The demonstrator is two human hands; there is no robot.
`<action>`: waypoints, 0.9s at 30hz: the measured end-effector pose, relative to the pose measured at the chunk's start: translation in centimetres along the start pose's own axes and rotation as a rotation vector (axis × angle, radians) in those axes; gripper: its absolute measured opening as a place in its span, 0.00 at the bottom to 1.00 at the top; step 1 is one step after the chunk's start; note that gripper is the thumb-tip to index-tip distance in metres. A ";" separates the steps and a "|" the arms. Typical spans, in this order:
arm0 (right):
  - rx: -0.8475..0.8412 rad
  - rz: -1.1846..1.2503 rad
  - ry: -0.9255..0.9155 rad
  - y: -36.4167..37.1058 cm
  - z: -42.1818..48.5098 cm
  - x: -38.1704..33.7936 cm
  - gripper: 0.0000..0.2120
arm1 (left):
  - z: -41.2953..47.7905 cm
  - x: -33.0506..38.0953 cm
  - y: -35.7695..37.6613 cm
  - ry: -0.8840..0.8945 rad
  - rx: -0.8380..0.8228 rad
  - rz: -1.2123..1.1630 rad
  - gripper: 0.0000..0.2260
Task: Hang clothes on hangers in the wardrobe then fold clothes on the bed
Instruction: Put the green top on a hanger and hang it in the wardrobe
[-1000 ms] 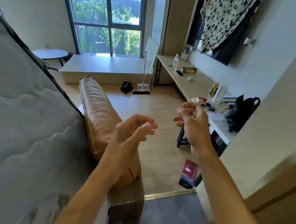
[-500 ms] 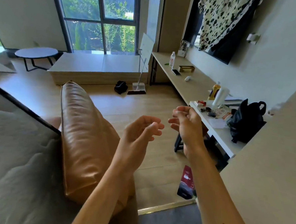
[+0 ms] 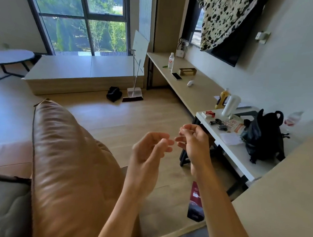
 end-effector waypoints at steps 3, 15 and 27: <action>-0.021 0.012 0.003 0.6 3.0 0.5 0.04 | 2.5 -1.1 0.0 -0.001 0.023 0.007 0.20; -0.177 0.065 0.051 0.0 22.2 4.7 0.07 | 17.0 -8.7 5.3 -0.053 0.248 0.084 0.16; -0.386 0.046 0.004 -1.3 39.5 1.9 0.03 | 33.2 -11.3 12.9 -0.027 0.329 0.128 0.14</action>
Point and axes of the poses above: each hand's wrist, its own z-axis towards the middle knuckle, its own y-axis out of the palm, x = y × z, the point moved 3 cm from there along z, towards the middle knuckle, and after that the axes turned 4 degrees about -y, right-handed, at the moved point
